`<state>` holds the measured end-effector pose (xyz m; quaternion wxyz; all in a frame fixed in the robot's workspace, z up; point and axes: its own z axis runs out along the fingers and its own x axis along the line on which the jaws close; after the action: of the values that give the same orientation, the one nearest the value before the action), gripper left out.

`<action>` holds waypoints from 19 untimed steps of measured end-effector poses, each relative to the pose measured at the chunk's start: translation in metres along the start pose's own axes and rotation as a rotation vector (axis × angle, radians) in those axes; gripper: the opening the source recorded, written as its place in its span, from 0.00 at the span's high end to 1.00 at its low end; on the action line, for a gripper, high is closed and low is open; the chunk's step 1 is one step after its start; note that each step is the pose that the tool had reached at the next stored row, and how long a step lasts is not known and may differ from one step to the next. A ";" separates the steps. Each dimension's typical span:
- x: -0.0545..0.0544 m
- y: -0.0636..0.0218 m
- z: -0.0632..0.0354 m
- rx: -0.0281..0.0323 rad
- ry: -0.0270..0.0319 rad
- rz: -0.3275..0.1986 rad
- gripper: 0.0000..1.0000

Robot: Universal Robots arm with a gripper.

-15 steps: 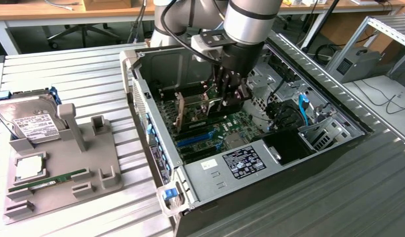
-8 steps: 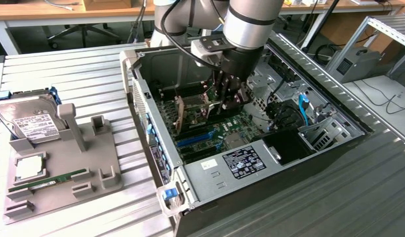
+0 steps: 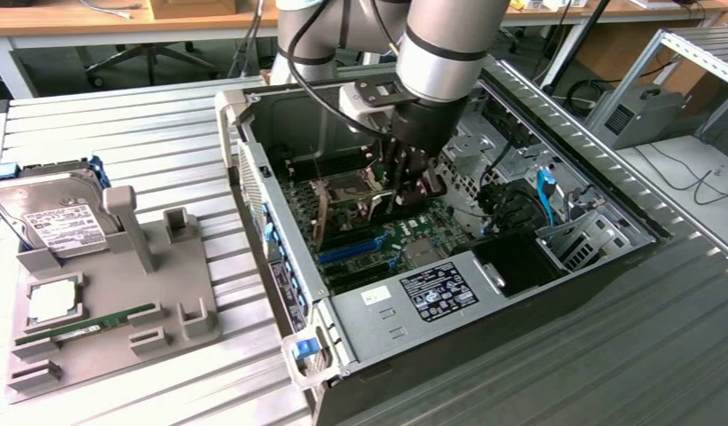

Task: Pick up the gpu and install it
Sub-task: 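Insert the gpu into the slot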

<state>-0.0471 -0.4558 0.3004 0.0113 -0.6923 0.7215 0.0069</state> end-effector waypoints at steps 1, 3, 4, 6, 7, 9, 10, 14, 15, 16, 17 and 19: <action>0.000 0.0007 0.0020 0.0000 0.0000 0.000 0.73; 0.000 0.0025 0.0071 0.0000 0.0000 0.000 0.73; 0.000 0.0032 0.0086 0.0000 0.0000 0.000 0.73; 0.000 0.0046 0.0115 0.0001 -0.0001 0.000 0.73; 0.001 0.0052 0.0124 0.0001 -0.0001 0.000 0.73; 0.001 0.0063 0.0134 -0.0001 0.0000 -0.001 0.73; 0.001 0.0070 0.0137 -0.0001 0.0001 -0.001 0.73; 0.005 0.0161 0.0143 0.0000 -0.0001 -0.003 0.73; 0.005 0.0179 0.0144 -0.0001 -0.0002 -0.005 0.73; 0.005 0.0181 0.0144 -0.0004 -0.0002 -0.015 0.73; 0.005 0.0181 0.0145 -0.0005 -0.0004 -0.022 0.73; 0.006 0.0211 0.0144 -0.0006 -0.0003 -0.026 0.73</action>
<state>-0.0683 -0.4607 0.2857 0.0113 -0.7016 0.7125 0.0071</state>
